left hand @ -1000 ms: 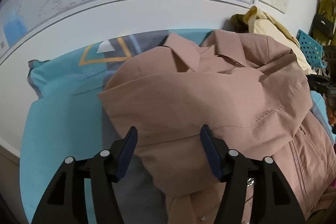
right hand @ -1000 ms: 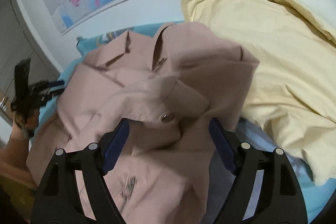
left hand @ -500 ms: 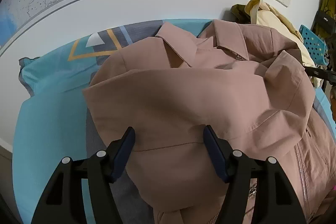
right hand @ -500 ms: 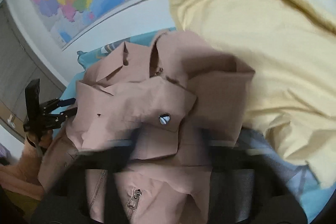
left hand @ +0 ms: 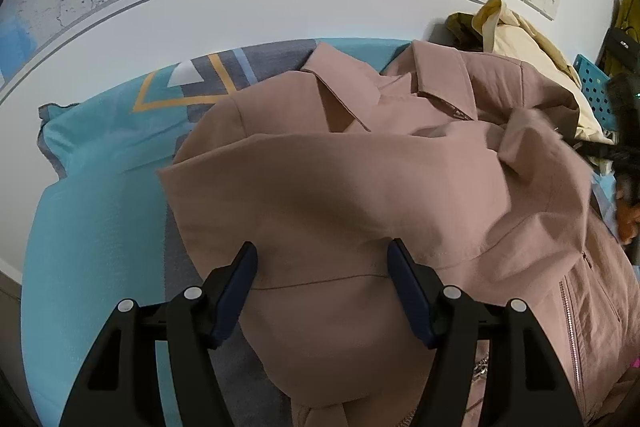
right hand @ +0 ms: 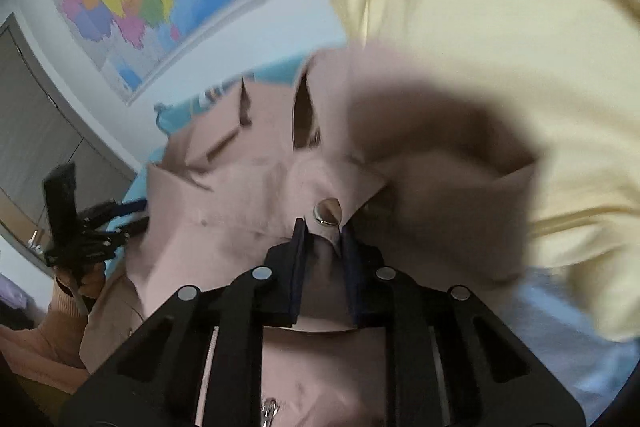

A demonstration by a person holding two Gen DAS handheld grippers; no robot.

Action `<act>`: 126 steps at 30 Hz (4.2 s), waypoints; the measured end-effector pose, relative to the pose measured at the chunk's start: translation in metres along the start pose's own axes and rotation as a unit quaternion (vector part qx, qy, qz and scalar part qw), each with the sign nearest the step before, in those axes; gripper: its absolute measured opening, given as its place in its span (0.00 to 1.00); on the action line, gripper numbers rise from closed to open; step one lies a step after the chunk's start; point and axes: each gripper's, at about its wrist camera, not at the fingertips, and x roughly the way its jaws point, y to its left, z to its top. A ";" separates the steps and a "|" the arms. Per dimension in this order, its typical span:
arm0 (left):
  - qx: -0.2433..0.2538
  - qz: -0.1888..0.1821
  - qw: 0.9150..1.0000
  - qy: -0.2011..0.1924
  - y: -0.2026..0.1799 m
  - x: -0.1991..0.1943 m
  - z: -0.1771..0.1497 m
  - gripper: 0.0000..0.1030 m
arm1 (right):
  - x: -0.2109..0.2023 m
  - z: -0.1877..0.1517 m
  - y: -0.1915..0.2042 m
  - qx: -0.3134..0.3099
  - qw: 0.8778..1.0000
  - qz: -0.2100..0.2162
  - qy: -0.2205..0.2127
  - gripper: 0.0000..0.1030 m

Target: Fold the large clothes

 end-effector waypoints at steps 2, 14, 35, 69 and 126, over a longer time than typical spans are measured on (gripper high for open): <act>-0.003 0.010 1.000 -0.006 0.003 0.000 0.000 0.63 | -0.032 0.005 0.004 -0.012 0.999 -0.024 -0.026 0.16; -0.047 0.026 0.998 -0.023 0.027 -0.020 -0.011 0.66 | -0.045 -0.019 0.013 -0.060 0.980 -0.191 0.015 0.51; -0.126 -0.061 0.990 0.002 0.059 0.016 0.009 0.07 | 0.007 -0.012 0.056 -0.112 0.989 -0.094 0.022 0.65; -0.020 0.016 0.998 -0.064 0.029 -0.046 -0.028 0.65 | 0.023 -0.019 0.026 -0.144 0.964 -0.222 0.033 0.17; -0.176 -0.230 0.954 0.080 0.002 -0.091 -0.168 0.18 | -0.146 -0.195 0.013 0.153 0.968 0.179 0.082 0.64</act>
